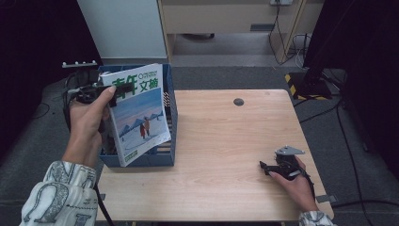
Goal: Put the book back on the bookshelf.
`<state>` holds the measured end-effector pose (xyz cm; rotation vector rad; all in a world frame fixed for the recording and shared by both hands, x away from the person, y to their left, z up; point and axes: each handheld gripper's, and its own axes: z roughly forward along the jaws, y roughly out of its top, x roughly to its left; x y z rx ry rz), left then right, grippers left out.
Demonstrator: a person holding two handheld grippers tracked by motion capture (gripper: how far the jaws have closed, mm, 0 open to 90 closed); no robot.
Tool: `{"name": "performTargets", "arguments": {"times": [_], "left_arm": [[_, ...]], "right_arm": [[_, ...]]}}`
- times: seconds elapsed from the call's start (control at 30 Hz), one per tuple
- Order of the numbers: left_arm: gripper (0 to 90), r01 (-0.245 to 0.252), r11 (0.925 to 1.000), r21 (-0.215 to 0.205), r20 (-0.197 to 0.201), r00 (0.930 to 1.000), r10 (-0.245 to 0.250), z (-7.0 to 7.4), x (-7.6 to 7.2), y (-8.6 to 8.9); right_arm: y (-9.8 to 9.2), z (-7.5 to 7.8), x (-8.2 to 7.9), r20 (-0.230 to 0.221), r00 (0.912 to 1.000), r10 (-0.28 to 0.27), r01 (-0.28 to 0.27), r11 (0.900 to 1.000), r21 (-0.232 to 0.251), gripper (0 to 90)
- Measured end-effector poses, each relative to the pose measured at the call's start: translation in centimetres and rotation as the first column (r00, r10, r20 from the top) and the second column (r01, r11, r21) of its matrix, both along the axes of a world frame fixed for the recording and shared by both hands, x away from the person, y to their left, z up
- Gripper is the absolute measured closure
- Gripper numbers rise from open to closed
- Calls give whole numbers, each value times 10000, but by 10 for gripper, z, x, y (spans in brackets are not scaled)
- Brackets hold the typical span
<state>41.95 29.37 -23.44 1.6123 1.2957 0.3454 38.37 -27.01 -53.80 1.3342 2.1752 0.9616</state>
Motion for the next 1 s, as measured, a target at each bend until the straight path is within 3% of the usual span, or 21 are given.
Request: {"name": "performTargets", "arguments": {"times": [0.7,1.0], "left_arm": [[732,-675,9977,90,191,9975,673,-12,25,-6],[732,-821,9959,377,257,9964,812,-14,32,-11]], "right_arm": [[0,0,-1,-70,10000,-46,46,10000,-5,171],[0,0,-1,-76,10000,-34,34,10000,-7,168]]}}
